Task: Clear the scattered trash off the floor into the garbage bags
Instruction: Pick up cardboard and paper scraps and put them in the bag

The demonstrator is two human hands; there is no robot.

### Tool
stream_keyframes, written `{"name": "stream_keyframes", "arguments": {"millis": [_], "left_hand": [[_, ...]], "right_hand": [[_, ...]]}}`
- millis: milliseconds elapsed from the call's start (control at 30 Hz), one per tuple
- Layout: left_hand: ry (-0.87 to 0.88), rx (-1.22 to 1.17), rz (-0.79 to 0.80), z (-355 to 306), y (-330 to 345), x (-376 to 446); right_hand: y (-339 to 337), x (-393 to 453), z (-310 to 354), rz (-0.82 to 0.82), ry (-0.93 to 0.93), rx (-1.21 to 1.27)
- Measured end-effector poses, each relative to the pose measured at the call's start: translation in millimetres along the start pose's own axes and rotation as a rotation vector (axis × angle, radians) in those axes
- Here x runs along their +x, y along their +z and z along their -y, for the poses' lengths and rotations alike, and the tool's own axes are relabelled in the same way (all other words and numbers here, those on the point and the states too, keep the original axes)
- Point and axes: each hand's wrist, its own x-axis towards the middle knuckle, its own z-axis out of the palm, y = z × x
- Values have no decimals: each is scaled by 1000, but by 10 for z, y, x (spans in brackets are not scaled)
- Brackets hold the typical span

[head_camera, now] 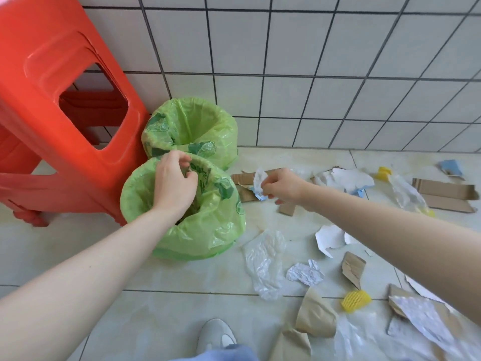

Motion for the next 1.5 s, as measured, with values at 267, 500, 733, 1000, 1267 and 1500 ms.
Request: {"name": "stream_keyframes", "arguments": {"millis": [267,500,733,1000,1267,1500], "left_hand": [[291,142,132,-406,901,-265],[350,303,543,-253,1595,-411],[207,969,1095,-29,2227,58],[-10,886,885,221,2750,676],[131,796,658,304,3029,983],[0,728,774,331,3132,949]], "right_hand": [[-205,-89,-975,26,112,-230],[-193,124,-1442,143,28,-460],[-275,692,-1634,233,-95,-676],[-177,1149,-1926,213,-268,-868],[-20,1542,-2066,2,-290,-944],[-241,1507,-2155,-163,81,-1016]]}}
